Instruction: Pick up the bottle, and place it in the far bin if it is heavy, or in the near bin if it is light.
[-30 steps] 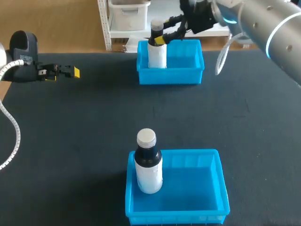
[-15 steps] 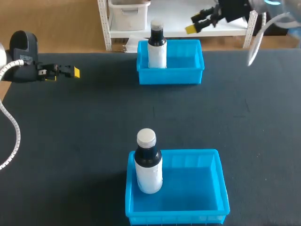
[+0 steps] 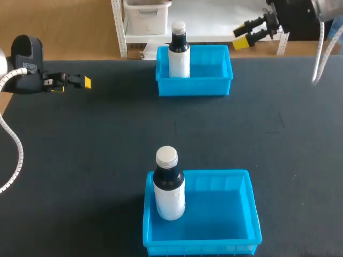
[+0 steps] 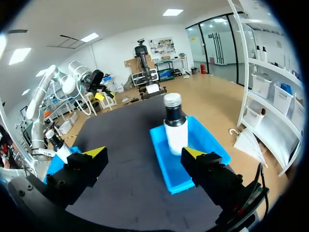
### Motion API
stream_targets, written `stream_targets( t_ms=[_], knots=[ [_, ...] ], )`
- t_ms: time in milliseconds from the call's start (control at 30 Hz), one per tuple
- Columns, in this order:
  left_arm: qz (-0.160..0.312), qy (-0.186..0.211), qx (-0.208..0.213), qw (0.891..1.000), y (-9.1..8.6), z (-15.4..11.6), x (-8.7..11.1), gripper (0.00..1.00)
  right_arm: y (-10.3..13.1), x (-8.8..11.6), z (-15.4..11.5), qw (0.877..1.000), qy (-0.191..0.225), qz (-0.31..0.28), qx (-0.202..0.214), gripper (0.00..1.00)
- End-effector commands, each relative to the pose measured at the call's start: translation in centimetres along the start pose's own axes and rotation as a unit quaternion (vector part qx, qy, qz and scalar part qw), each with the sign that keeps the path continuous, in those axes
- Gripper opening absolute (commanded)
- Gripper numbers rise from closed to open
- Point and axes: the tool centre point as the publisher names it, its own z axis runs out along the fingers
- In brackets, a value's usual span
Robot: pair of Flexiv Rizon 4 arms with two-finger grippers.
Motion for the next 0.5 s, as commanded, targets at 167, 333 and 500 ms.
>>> stream_targets(
  t_ms=[167, 333, 500],
  knots=[
    [0.000, 0.000, 0.000, 1.000, 0.0, 0.0, 0.0, 1.00, 8.5, 1.3, -0.1, 0.980, -0.005, -0.003, 0.201, 1.00],
    [0.000, 0.000, 0.000, 1.000, 0.0, 0.0, 0.0, 1.00, 9.5, 1.6, -0.1, 0.979, 0.003, -0.005, 0.203, 1.00],
    [0.000, 0.000, 0.000, 1.000, 0.0, 0.0, 0.0, 1.00, 11.9, 1.9, 0.0, 0.981, 0.034, 0.003, 0.190, 1.00]
  ],
)
